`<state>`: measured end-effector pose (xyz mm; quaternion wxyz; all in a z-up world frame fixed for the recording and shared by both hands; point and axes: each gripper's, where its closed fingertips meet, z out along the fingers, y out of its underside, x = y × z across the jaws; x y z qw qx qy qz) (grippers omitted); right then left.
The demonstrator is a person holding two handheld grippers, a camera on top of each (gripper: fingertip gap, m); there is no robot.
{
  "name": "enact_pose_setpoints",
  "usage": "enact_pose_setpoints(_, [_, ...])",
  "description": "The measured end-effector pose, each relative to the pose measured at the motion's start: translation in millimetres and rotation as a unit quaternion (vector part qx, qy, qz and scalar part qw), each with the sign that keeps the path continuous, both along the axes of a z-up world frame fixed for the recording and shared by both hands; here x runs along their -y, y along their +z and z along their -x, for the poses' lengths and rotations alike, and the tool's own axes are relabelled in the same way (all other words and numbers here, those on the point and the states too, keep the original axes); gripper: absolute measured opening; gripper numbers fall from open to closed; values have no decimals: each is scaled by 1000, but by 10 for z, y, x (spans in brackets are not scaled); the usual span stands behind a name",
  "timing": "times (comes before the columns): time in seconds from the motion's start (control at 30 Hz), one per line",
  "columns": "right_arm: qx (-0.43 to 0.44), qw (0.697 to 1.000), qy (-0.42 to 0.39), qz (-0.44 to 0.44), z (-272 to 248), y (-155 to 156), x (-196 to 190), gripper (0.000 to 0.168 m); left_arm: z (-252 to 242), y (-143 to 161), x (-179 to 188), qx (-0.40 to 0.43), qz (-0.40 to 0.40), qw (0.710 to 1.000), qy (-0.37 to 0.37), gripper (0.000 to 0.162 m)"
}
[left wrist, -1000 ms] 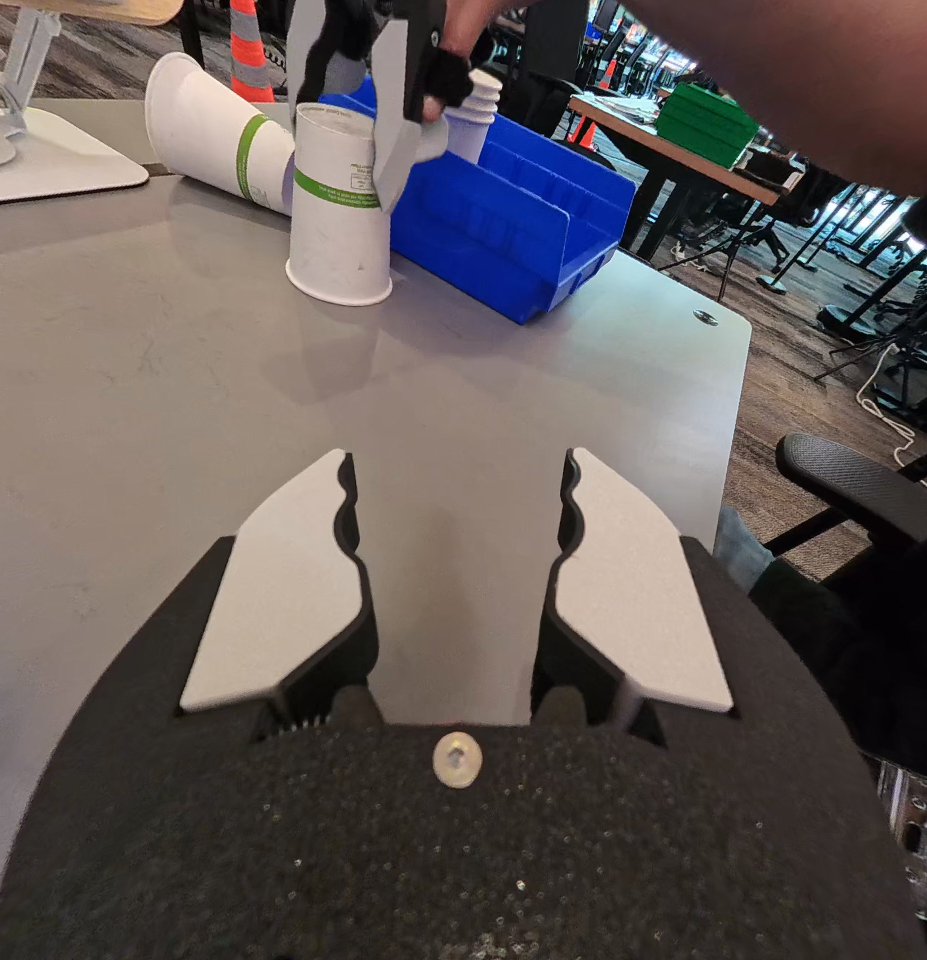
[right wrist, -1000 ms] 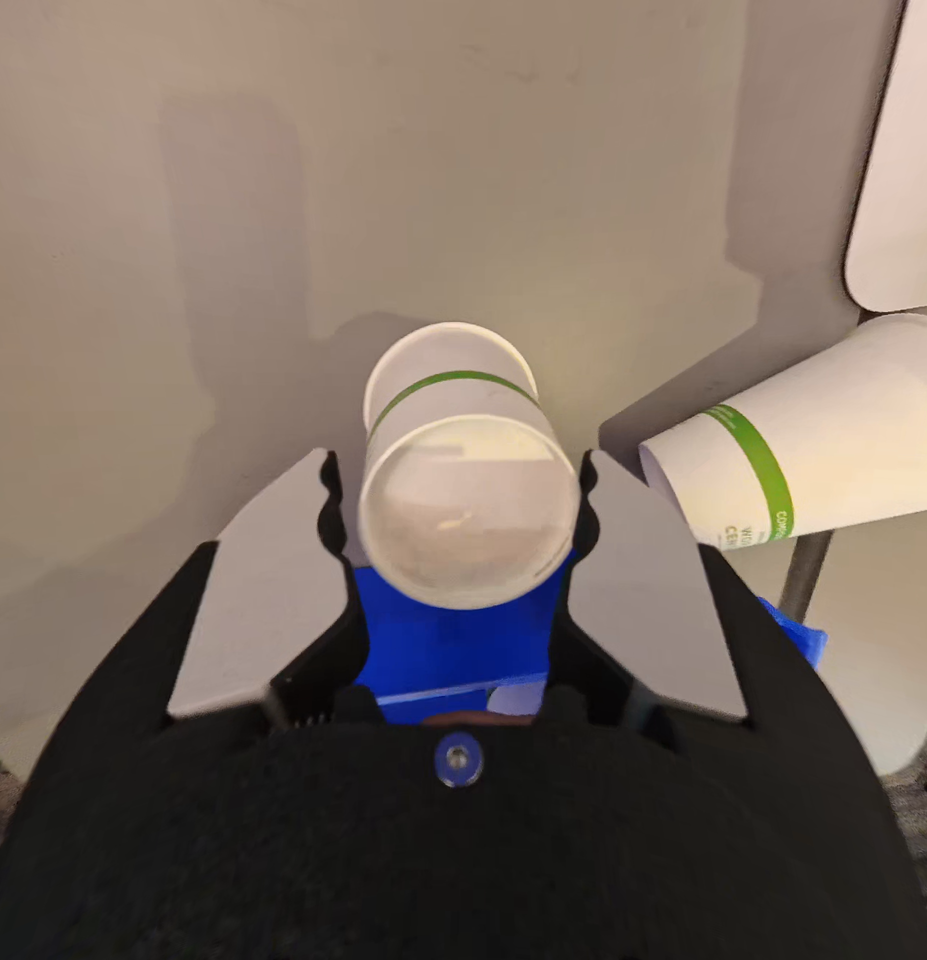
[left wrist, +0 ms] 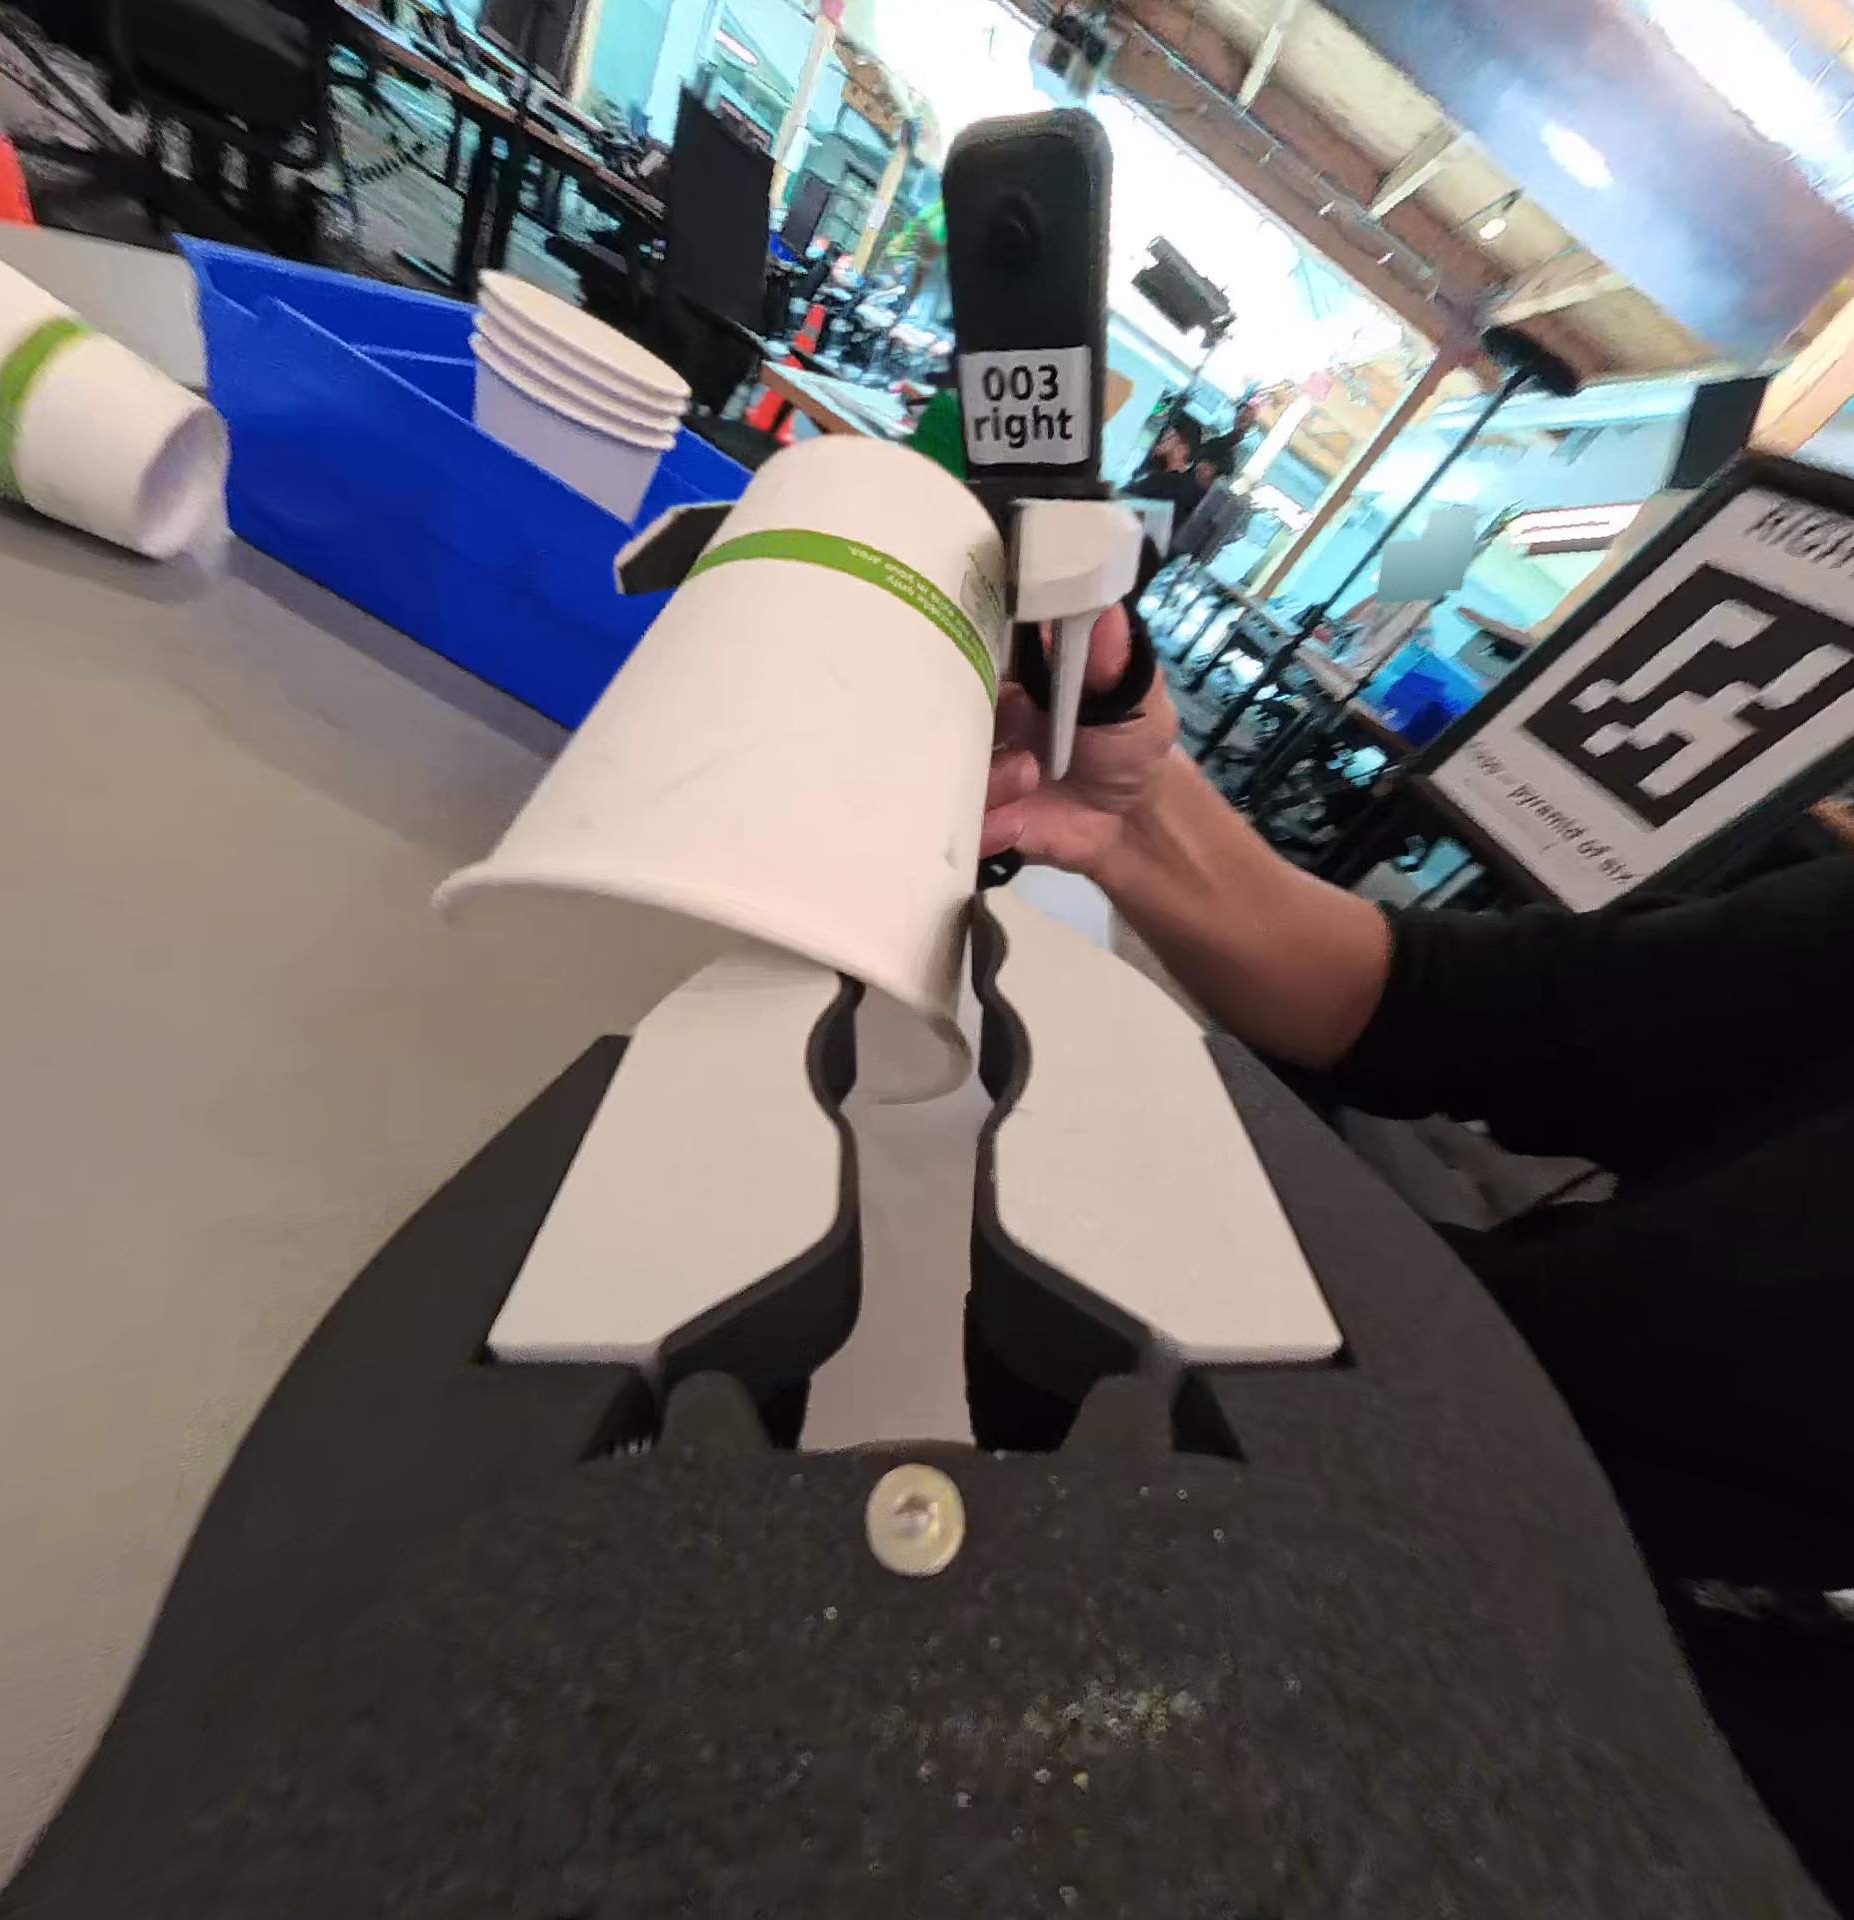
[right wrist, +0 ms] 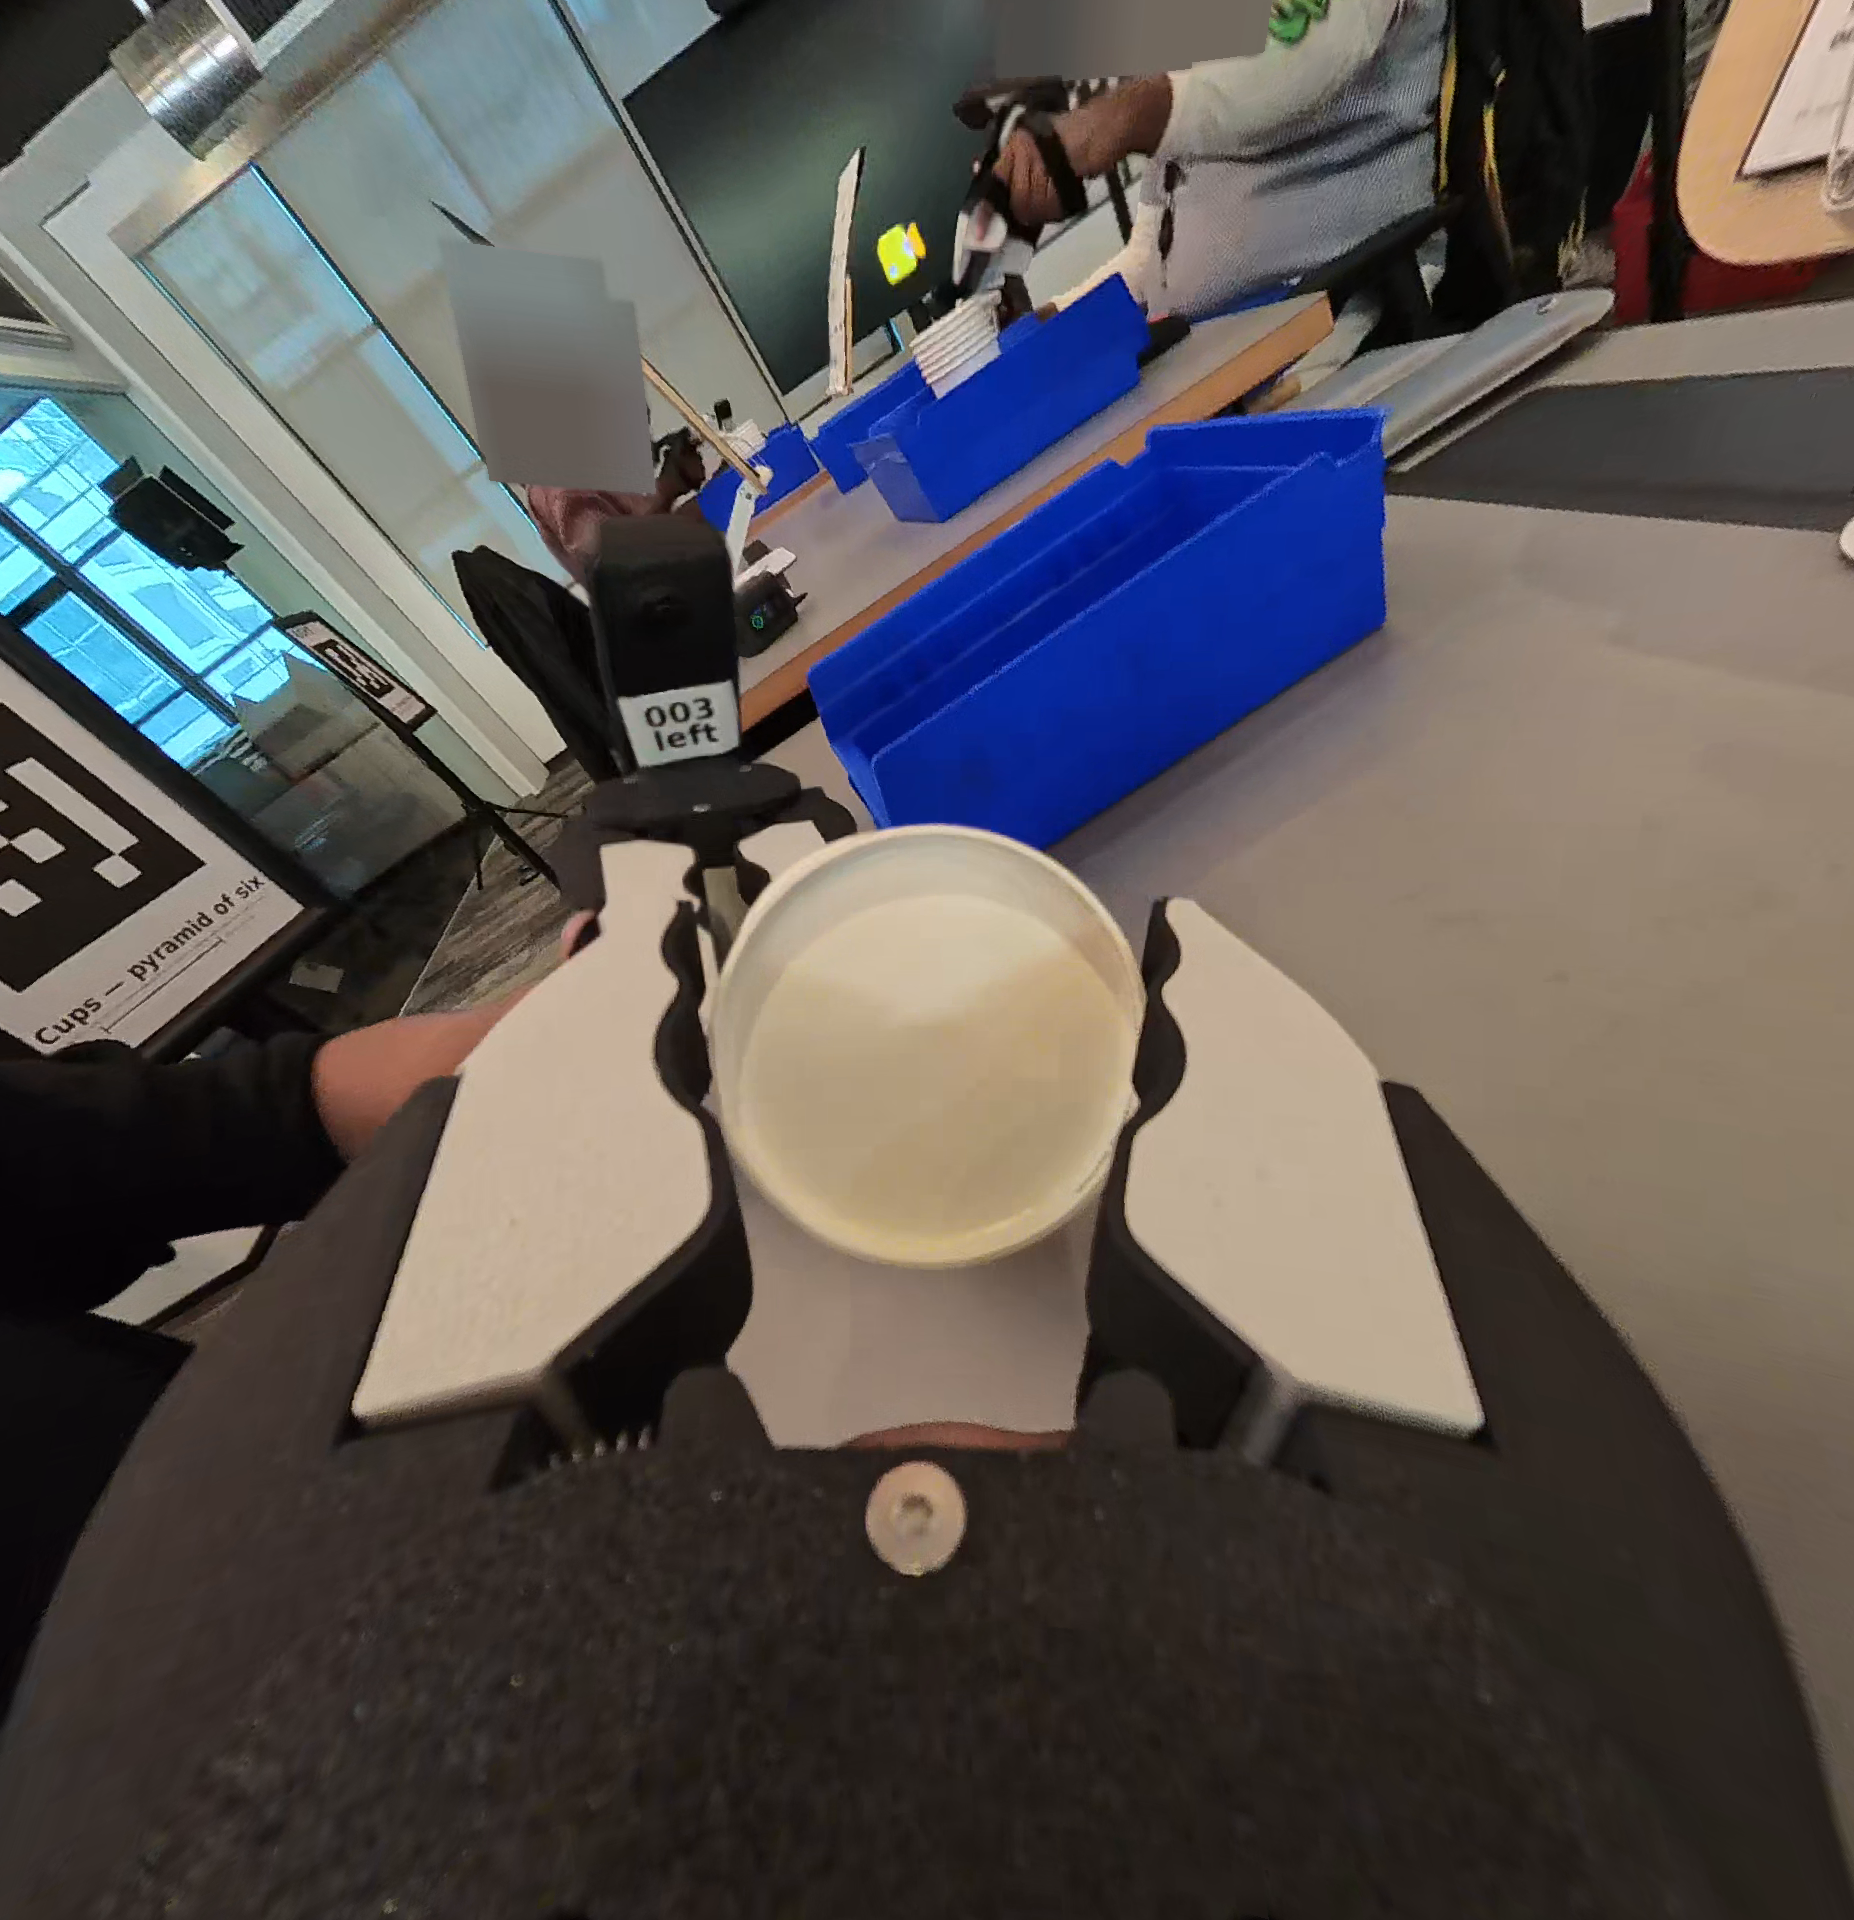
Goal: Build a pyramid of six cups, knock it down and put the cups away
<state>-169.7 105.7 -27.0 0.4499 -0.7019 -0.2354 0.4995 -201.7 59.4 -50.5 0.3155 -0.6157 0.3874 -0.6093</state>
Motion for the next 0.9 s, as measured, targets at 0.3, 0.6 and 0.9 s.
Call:
enact_pose_setpoints(0.3, [103, 993, 35, -45, -114, -199, 125, 82, 104, 65, 48, 5, 4, 999, -44, 0])
enact_pose_setpoints(0.6, [412, 887, 96, -185, -17, -88, 398, 94, 125, -157, 250, -106, -111, 985, -75, 0])
enact_pose_setpoints(0.9, [419, 831, 361, 61, 372, -515, 580, 86, 29, -271, 575, -152, -206, 960, -116, 0])
